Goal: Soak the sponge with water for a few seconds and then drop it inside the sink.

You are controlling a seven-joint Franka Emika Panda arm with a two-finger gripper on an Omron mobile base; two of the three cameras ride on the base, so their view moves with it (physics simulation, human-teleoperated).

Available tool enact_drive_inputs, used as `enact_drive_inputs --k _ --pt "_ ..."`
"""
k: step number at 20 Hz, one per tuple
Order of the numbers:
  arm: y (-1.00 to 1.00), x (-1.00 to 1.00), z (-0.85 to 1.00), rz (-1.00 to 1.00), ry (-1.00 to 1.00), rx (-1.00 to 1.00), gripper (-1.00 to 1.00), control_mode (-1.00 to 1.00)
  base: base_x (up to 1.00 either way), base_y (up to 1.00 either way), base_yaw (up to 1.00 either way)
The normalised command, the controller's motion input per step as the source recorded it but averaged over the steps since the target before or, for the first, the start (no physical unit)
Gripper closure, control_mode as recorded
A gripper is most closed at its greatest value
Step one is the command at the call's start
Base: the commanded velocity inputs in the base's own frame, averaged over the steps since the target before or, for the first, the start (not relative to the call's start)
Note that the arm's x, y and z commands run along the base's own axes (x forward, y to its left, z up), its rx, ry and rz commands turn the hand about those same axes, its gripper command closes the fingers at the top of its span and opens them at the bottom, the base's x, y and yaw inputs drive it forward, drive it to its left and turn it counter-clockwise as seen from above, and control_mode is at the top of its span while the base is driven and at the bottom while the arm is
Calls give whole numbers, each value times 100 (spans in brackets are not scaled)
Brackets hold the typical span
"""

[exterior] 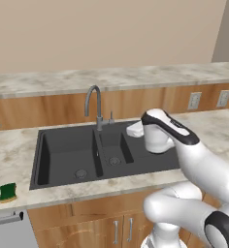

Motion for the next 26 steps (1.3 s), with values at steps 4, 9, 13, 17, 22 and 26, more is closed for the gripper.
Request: enact_drive_inputs --k 4,9,13,17,22,26 --pt "0 15 0 0 0 0 -100 -100 0 0 0" --pt "0 29 0 0 1 0 -100 -100 0 0 0" --pt "-3 23 0 1 1 0 -100 -100 0 0 0" --pt "-9 14 0 4 0 0 -100 -100 0 0 0" --pt "-5 12 -2 5 0 0 -100 -100 0 0 0" --pt "-6 18 -1 6 0 0 -100 -100 0 0 0"
